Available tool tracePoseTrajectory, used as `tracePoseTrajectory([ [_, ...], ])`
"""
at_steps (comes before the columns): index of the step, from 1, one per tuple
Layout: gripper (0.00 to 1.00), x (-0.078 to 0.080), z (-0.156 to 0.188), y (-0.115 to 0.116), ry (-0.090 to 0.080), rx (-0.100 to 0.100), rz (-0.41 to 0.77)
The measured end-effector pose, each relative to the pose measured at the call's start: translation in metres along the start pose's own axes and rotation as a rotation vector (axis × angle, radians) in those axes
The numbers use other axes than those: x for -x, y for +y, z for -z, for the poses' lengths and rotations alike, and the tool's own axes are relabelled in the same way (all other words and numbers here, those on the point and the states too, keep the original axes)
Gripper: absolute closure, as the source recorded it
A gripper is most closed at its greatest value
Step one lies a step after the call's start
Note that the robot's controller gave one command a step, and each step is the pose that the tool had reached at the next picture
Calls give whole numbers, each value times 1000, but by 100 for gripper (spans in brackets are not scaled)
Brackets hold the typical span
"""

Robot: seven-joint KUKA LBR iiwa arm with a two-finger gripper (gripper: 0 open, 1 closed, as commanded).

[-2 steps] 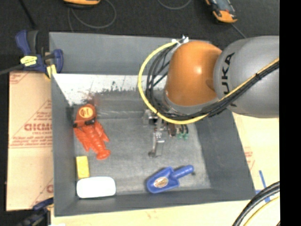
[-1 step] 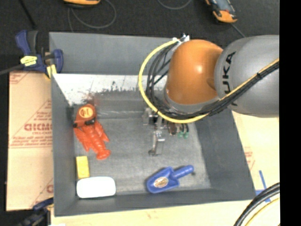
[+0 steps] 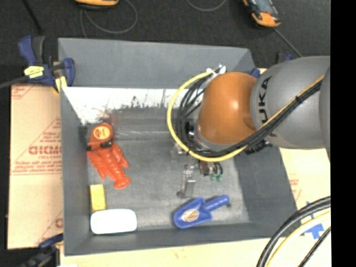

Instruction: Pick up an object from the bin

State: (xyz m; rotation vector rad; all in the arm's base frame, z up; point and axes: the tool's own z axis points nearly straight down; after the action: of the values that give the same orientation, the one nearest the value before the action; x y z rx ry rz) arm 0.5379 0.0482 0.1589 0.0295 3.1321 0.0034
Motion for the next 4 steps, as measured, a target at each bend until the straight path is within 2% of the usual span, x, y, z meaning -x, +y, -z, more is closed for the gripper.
tracePoseTrajectory([
  [1,0,-37,-23,-9,12,-2,-7],
  [2,0,-58,-39,-27,8,-2,107],
  [3,0,-58,-72,-47,6,-1,87],
  [4,100,-62,-87,-56,11,-1,341],
])
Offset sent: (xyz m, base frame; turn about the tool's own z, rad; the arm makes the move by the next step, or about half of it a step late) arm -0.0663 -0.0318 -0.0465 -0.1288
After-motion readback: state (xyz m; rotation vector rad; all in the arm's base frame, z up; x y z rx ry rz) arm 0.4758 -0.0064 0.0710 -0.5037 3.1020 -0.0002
